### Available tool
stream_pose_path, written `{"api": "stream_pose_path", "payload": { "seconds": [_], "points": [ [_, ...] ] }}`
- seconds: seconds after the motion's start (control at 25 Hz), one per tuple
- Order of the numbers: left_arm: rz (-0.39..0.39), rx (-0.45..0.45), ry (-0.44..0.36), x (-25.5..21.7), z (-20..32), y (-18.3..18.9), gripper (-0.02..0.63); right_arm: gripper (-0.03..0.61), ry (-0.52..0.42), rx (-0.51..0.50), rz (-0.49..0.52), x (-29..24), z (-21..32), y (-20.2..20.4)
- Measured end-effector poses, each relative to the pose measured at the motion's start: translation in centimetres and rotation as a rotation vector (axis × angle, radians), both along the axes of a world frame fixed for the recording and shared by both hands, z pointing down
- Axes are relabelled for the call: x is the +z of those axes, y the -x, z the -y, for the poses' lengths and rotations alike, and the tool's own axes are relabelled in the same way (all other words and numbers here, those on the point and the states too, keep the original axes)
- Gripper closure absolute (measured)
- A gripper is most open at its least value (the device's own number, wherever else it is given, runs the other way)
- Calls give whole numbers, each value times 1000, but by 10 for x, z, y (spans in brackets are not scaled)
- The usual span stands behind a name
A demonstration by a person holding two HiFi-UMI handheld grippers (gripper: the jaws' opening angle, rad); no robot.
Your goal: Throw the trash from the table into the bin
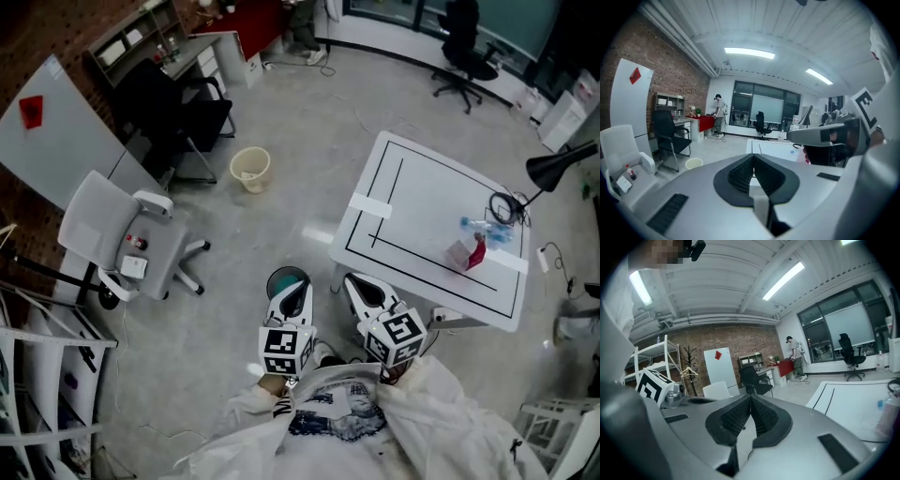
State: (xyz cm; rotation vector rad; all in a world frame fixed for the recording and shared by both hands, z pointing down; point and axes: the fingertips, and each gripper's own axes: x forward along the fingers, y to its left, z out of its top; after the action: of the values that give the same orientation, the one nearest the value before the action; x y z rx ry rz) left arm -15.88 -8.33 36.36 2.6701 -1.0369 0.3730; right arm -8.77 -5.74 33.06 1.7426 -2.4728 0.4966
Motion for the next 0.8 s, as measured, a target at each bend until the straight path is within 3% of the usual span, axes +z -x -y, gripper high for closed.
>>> {"api": "stream_pose_path", "payload": {
  "seconds": [0.32, 0.8],
  "points": [
    [23, 143, -24, -6, -8, -90, 604, 558, -17, 150, 18, -3, -23, -88],
    [18, 317, -49, -22, -76, -241, 604, 557, -42, 350, 22, -15, -99, -235]
  ]
}}
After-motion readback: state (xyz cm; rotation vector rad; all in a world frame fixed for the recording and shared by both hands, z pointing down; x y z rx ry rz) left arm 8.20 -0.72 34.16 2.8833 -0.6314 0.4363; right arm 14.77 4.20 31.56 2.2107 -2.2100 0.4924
